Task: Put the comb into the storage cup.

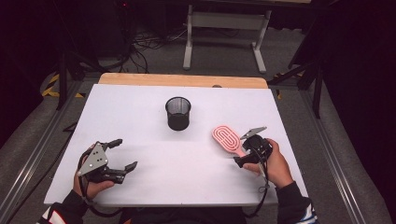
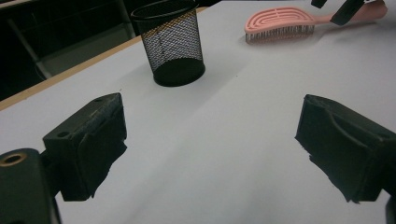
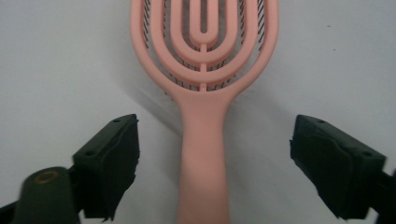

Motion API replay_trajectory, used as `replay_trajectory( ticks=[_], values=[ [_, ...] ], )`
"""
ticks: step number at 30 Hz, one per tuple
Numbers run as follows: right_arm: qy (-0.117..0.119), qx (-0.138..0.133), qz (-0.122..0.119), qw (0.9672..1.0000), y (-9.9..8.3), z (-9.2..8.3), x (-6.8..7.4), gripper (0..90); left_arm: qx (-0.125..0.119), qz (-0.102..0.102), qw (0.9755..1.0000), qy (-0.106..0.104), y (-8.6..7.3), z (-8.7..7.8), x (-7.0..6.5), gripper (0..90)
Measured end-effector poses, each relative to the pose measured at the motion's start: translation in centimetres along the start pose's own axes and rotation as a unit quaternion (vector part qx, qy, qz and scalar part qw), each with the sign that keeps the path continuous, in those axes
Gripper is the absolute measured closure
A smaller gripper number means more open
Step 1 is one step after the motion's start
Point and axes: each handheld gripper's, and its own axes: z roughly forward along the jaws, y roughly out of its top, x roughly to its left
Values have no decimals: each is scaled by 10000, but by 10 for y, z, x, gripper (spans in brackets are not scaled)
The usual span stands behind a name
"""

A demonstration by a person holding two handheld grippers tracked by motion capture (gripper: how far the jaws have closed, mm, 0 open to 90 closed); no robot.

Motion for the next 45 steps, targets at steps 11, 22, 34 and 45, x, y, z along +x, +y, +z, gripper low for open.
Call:
replay_trajectory(
  ticks=[11,22,34,45],
  values=[
    [212,252,-135,9994,7,15,-3,446,27,-4,10000,-21,0,0,1,93],
    [526,101,-282,9982,4,14,-2,695,52,-19,10000,-34,-1,1,1,92],
    [407,-507,-296,9974,-2,2,1,702,67,-30,10000,-40,-1,2,0,92],
    [185,-1205,-219,9923,-4,-10,5,704,88,-32,10000,-29,-1,2,1,92]
  ],
)
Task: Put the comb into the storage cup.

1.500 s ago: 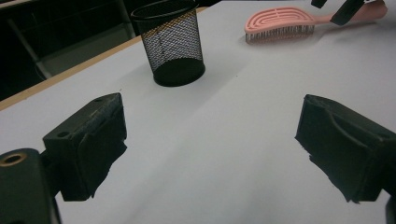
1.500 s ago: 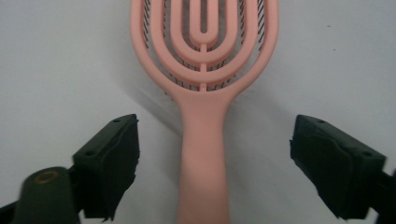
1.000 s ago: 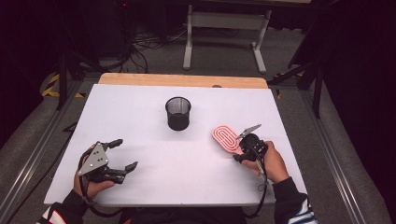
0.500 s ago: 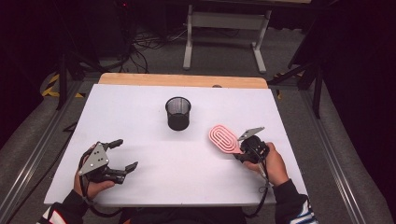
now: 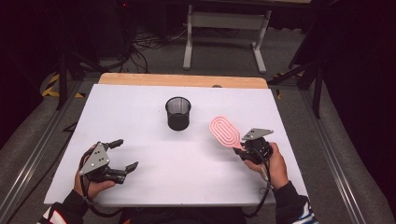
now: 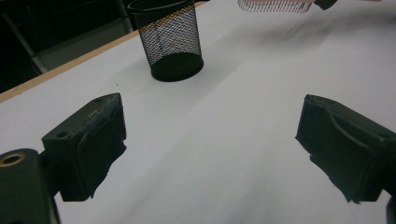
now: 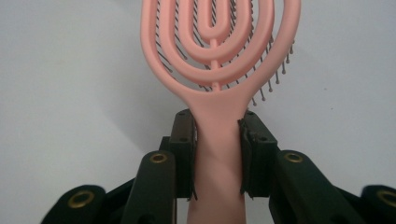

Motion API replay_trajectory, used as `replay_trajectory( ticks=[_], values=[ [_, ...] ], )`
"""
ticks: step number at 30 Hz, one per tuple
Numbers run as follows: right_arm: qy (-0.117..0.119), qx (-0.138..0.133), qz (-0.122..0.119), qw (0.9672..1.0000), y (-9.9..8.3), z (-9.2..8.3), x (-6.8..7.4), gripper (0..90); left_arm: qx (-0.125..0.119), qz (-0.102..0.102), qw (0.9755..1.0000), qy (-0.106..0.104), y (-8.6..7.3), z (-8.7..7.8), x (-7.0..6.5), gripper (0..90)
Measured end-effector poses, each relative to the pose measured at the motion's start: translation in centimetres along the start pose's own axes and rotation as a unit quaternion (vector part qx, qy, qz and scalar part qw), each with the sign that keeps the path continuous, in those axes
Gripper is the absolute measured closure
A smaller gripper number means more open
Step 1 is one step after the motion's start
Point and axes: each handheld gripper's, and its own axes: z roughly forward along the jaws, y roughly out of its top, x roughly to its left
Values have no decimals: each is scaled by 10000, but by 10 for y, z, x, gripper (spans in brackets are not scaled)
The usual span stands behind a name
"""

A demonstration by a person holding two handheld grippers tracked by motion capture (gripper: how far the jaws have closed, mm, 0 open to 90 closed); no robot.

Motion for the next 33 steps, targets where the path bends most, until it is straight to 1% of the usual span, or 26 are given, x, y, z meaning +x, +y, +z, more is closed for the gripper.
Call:
replay_trajectory(
  ticks=[5,6,7,11,13,14,16,21,26,27,29,30,33],
  values=[
    [-126,-366,-75,9992,2,-6,4,705,9,13,10000,9,0,0,0,92],
    [-146,-425,-57,9990,3,-7,4,705,9,13,10000,9,0,0,0,92],
    [-171,-529,-47,9984,3,-8,5,705,10,14,10000,10,0,0,0,92],
    [-249,-785,-63,9966,4,-12,7,705,10,18,10000,15,0,0,0,92],
    [-282,-983,-75,9947,4,-14,9,706,4,8,10000,10,0,0,0,91],
    [-298,-1033,-86,9942,4,-15,9,706,5,8,10000,12,0,0,0,92],
    [-360,-1207,-99,9920,4,-17,11,706,7,8,10000,17,0,0,0,92],
    [-415,-1548,-165,9869,5,-20,15,706,18,4,10000,2,1,1,0,91],
    [-441,-1781,-178,9829,5,-23,18,707,10,2,10000,6,1,1,0,89],
    [-450,-1853,-196,9815,6,-24,20,707,9,0,10000,5,1,1,0,88],
    [-481,-1922,-207,9800,6,-24,21,707,16,1,10000,9,1,1,0,86],
    [-450,-1958,-205,9794,6,-24,21,707,19,1,10000,10,1,1,0,85],
    [-473,-2063,-235,9771,7,-24,24,707,25,-16,10000,9,1,2,0,75]
  ],
)
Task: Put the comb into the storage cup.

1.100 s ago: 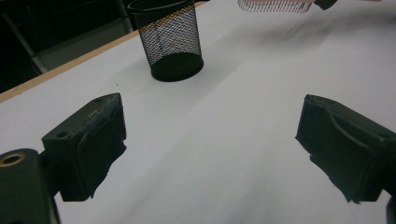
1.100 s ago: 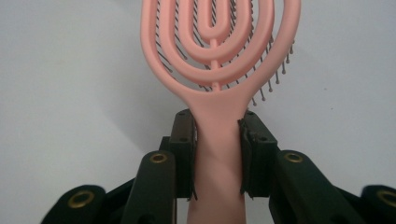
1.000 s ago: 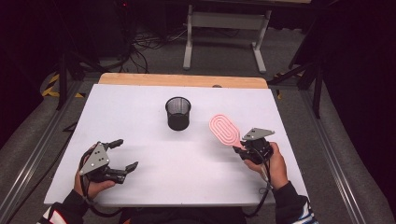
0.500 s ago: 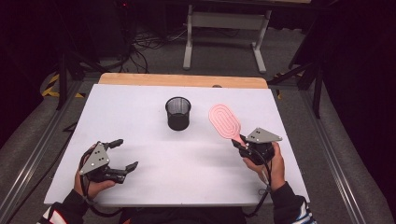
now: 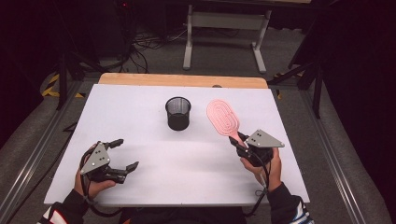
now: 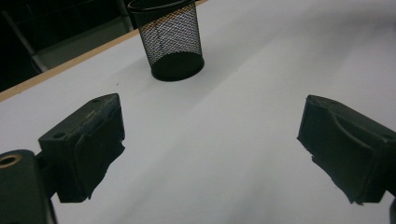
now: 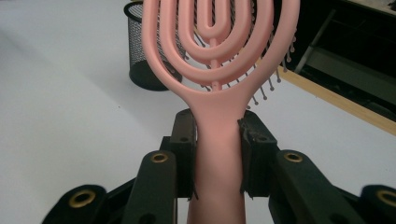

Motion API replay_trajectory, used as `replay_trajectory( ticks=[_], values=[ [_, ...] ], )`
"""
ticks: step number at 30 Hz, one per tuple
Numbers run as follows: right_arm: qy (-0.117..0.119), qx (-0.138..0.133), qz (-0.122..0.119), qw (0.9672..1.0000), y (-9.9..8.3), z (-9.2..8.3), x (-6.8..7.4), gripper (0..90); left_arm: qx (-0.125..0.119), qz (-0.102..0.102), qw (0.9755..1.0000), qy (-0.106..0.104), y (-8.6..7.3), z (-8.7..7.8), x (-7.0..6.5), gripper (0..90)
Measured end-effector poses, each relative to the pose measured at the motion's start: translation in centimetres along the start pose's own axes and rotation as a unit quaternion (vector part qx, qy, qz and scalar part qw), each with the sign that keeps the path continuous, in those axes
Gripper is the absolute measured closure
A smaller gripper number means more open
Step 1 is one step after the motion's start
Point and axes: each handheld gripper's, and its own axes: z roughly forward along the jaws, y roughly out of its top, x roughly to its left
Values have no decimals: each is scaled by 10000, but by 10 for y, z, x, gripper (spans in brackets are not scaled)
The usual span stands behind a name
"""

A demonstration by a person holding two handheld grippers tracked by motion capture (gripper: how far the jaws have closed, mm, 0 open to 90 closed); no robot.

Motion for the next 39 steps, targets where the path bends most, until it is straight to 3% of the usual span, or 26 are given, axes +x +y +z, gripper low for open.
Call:
replay_trajectory(
  ticks=[14,20,26,34,35,38,39],
  values=[
    [-54,-349,-73,9993,2,2,11,708,103,-97,9999,-27,3,8,0,50],
    [-3,-410,-69,9991,2,5,14,708,150,-250,9996,-39,7,16,-1,72],
    [-2,-508,-99,9987,3,6,19,709,-6,-325,9993,-173,20,23,-2,90],
    [40,-682,-128,9976,5,12,31,709,-325,-425,9968,-592,47,41,-7,90],
    [59,-713,-169,9973,6,14,36,709,-376,-490,9954,-736,55,49,-10,90],
    [126,-745,-225,9969,8,18,43,710,-398,-534,9938,-896,62,57,-13,93],
    [151,-748,-244,9968,8,19,46,709,-437,-554,9916,-1080,69,66,-17,93]
  ],
)
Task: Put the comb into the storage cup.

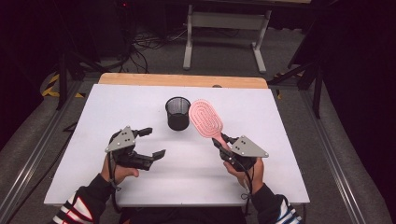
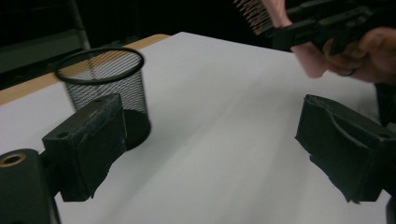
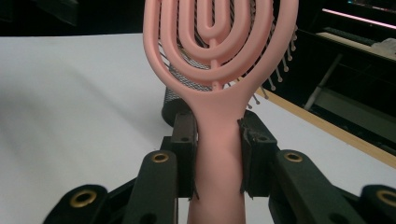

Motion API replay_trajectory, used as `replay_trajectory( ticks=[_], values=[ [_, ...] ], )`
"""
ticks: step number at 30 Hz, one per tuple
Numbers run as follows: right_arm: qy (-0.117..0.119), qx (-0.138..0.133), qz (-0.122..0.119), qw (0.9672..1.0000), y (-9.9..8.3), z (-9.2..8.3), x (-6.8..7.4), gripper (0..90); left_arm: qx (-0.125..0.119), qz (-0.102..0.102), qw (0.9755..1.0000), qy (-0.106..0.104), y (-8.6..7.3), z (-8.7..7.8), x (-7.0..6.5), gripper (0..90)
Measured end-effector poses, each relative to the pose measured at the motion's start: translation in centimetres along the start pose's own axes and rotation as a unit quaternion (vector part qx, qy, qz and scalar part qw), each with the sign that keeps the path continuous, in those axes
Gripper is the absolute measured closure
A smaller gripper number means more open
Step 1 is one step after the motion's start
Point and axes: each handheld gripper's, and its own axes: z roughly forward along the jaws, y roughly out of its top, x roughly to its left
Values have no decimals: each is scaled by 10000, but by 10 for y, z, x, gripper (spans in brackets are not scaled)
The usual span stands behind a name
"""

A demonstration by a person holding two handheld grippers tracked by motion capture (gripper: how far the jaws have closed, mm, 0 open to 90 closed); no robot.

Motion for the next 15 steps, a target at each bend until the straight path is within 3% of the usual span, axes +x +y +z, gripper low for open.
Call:
replay_trajectory(
  ticks=[2,5,9,13,15],
  values=[
    [53,-14,-44,10000,0,3,5,709,-9,-51,9999,-153,5,11,-3,95],
    [125,-25,-76,9999,0,5,11,710,-14,-66,9998,-205,9,21,-6,125],
    [237,-73,-178,9995,1,9,21,710,-81,-311,9982,-503,14,39,-7,144],
    [343,-102,-314,9989,1,13,32,710,-231,-488,9944,-908,17,52,-8,231],
    [377,-111,-361,9986,1,15,35,710,-274,-527,9934,-981,17,54,-8,276]
  ],
)
